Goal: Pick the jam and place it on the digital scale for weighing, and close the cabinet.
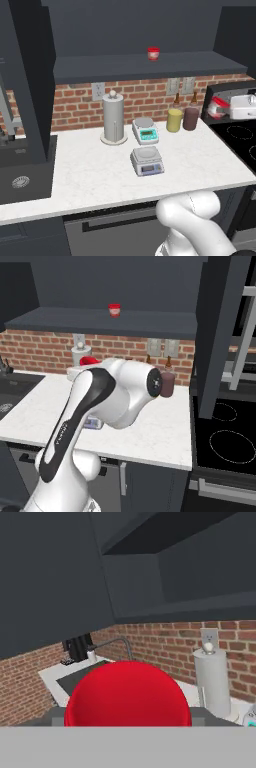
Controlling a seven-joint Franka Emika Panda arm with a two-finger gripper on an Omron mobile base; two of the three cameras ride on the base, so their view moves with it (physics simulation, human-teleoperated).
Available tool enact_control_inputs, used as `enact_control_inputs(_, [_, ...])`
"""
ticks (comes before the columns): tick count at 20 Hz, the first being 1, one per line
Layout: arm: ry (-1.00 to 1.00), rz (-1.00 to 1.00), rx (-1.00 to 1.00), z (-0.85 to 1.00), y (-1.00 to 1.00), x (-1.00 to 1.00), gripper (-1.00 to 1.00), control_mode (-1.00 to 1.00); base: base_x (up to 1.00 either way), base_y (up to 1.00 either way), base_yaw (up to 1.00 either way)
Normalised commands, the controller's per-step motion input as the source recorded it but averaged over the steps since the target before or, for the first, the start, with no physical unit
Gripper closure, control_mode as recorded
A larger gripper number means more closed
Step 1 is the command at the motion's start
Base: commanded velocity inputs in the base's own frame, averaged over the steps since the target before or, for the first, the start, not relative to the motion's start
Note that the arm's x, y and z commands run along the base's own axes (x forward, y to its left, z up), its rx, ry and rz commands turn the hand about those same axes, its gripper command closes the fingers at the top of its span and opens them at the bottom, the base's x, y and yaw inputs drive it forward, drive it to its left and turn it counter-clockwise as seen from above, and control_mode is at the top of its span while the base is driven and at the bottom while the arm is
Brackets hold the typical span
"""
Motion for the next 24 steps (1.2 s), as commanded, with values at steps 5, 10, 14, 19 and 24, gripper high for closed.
enact_control_inputs(5, [0.19,0.36,-0.04,-1.0,0.52,-0.15,1.0,-1.0,0.0,0.0,0.0])
enact_control_inputs(10, [0.19,0.28,-0.01,-1.0,0.69,0.24,1.0,-1.0,0.0,0.0,0.0])
enact_control_inputs(14, [0.16,0.21,0.0,-0.91,0.62,0.57,1.0,-1.0,0.0,0.0,0.0])
enact_control_inputs(19, [0.01,0.14,0.02,-0.31,0.21,0.45,1.0,-1.0,0.0,0.0,0.0])
enact_control_inputs(24, [-0.01,0.0,0.0,-0.13,0.0,0.48,1.0,-1.0,0.0,0.0,0.0])
